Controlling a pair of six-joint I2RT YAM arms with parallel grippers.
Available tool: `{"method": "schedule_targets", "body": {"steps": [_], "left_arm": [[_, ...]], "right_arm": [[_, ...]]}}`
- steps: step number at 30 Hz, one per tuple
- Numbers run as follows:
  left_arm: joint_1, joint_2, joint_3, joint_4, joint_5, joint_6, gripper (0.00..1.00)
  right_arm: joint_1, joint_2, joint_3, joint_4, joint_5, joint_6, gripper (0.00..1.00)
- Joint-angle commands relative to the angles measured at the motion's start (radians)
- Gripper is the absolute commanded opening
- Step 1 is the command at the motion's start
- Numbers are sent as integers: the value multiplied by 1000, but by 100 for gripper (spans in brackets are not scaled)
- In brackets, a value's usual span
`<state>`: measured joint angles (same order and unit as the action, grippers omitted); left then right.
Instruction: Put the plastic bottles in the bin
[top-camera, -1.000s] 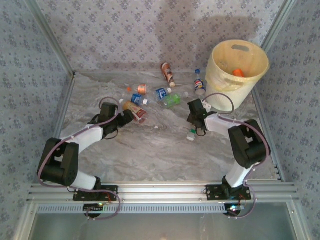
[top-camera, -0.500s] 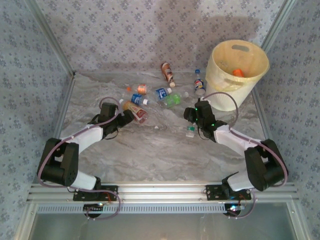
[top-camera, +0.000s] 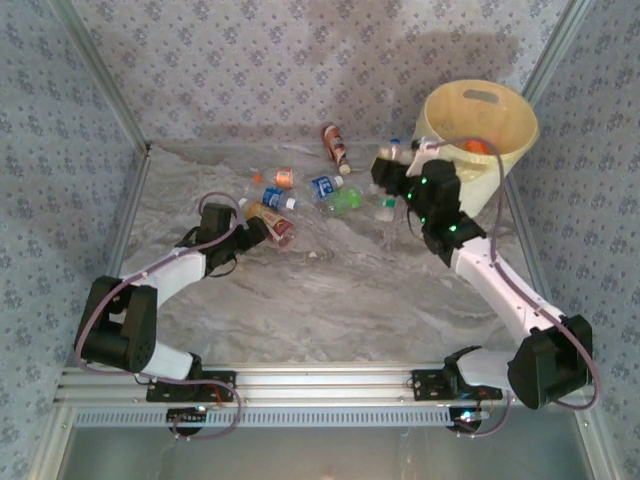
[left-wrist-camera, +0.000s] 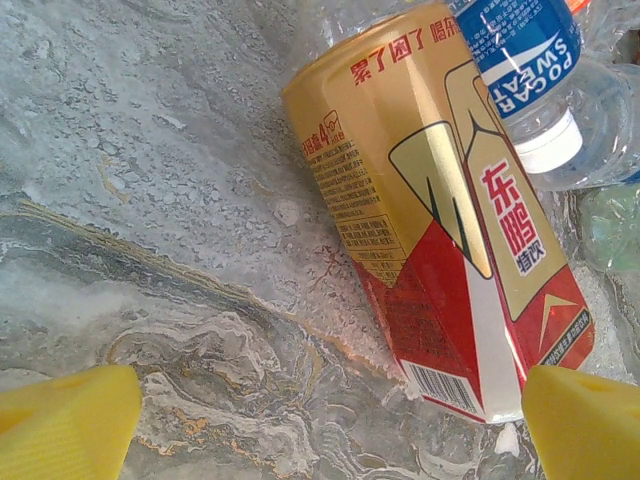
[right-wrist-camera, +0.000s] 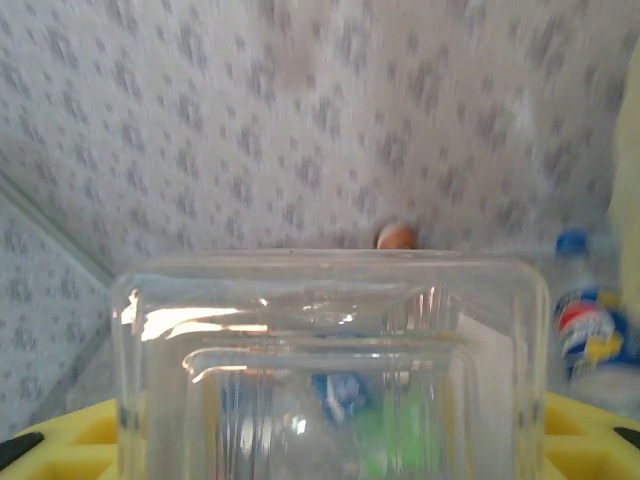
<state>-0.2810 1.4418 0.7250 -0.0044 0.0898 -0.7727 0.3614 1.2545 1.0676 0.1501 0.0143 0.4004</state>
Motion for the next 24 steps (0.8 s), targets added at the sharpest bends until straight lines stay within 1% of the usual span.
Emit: {"method": "schedule_targets", "body": {"steps": [1,4,5,8,11,14,18,24], "left_arm": [[9,-25,22,-18,8,-7,98],[9,-30,17,-20,2,-11,98],[10,-32,14,-19,1,-12,98],[9,-37,9,-17,-4,-15,98],[9,-40,12,-21,-3,-15,98],[9,-43,16,-29,-5,-12,98],[10,-52,15,-41,-11,-10,98],[9,-82,0,-58,-29,-6,98]], "right_arm": [[-68,9,145,4,23,-111,41],[-160,53,247,3,89,-114,42],[-197,73,279,5,105,-88,41],[-293,139,364,11,90,-25,42],[-355,215,430,38,122,-18,42],[-390,293,487,74,188,-50,42],[-413,410,590,110,275,-162,42],[-443,546,694,121,320,-241,44]]}}
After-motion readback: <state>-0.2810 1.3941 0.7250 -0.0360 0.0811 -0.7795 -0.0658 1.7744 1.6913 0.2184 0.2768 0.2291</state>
